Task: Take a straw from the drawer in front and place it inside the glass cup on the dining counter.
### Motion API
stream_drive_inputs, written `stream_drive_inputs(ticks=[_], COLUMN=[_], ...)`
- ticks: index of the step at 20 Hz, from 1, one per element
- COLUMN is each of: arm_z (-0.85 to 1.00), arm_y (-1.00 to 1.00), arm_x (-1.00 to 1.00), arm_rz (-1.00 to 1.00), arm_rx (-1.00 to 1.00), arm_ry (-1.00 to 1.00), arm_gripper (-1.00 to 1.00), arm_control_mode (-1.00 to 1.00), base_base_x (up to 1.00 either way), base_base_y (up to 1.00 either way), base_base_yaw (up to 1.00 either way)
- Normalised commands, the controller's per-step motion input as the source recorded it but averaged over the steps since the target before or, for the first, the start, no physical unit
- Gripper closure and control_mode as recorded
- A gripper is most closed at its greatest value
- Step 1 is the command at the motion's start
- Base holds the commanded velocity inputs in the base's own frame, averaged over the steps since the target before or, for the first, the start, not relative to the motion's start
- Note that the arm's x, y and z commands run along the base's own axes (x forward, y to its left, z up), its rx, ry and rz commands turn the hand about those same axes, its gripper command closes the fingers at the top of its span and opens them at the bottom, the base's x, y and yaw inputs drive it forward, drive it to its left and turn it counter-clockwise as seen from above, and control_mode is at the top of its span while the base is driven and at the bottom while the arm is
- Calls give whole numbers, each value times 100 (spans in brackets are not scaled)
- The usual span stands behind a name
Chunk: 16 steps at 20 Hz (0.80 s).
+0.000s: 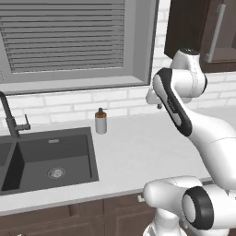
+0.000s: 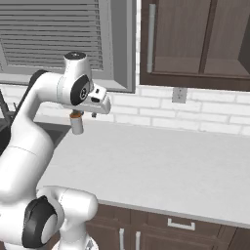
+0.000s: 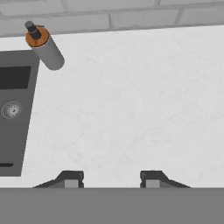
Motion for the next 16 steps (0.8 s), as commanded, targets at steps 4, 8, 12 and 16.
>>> stream_drive_inputs(ticks=[4, 8, 12, 16], arm_z=[-16, -46, -49, -57], arm_y=[0, 0, 4, 4], arm_x=[-27, -48, -43, -48], arm_rz=[0, 0, 0, 0], arm_rx=[-3, -7, -9, -7], arm_ry=[0, 0, -1, -1], arm_gripper=[-100, -100, -100, -100], arm_control_mode=[-100, -100, -100, -100], base_base_x=[0, 0, 0, 0], base_base_y=[0, 0, 0, 0], base_base_yaw=[0, 0, 0, 0])
